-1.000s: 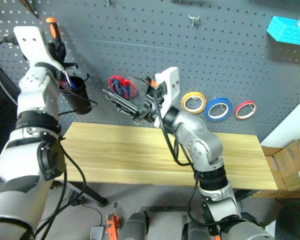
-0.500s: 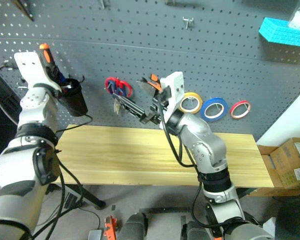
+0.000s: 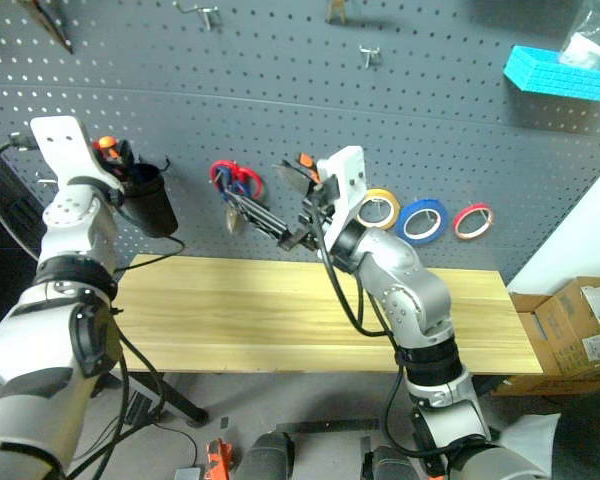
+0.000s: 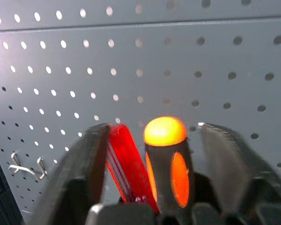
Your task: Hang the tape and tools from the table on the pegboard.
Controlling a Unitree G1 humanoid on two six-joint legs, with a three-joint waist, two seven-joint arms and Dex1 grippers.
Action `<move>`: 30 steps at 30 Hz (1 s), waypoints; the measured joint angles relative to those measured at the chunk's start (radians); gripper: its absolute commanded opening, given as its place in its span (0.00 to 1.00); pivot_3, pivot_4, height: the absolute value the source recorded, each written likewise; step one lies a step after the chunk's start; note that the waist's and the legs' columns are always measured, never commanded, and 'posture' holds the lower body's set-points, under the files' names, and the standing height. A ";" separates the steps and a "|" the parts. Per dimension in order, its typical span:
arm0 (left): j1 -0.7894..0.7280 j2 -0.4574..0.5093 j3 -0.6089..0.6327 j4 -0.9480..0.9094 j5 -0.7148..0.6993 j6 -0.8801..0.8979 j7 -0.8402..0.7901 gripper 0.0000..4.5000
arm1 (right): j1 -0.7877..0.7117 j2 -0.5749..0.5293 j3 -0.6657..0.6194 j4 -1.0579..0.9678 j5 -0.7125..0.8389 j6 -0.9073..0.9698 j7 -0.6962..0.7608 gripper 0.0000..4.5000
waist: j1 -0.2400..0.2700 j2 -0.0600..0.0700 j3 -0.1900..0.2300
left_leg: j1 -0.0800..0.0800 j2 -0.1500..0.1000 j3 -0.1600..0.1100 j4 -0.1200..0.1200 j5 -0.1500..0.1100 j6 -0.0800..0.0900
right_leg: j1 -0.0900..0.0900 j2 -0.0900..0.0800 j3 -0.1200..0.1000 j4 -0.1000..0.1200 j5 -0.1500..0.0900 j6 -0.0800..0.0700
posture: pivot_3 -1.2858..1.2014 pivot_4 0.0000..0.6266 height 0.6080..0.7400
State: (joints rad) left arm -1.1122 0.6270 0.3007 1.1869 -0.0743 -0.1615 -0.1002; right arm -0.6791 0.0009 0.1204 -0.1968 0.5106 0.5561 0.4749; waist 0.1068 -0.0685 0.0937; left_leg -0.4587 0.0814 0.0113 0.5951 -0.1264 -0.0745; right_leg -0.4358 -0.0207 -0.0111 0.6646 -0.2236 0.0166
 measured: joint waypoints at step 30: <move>0.913 -0.438 -0.178 -1.430 -0.215 0.676 0.058 0.99 | 0.502 -0.202 -0.009 -0.164 -0.408 -0.046 -0.336 1.00 | -0.044 0.036 -0.047 | 0.034 0.001 -0.009 -0.001 -0.002 0.002 | 0.031 0.000 -0.005 -0.026 -0.002 -0.006 | 0.57 0.00 1.00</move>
State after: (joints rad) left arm -0.1987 0.1886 0.1230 -0.2428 -0.2897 0.5143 -0.0418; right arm -0.1766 -0.2007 0.1115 -0.3608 0.1021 0.5098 0.1392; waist 0.0628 -0.0328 0.0466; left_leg -0.4249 0.0819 0.0023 0.5944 -0.1282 -0.0728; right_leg -0.4050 -0.0205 -0.0162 0.6386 -0.2258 0.0110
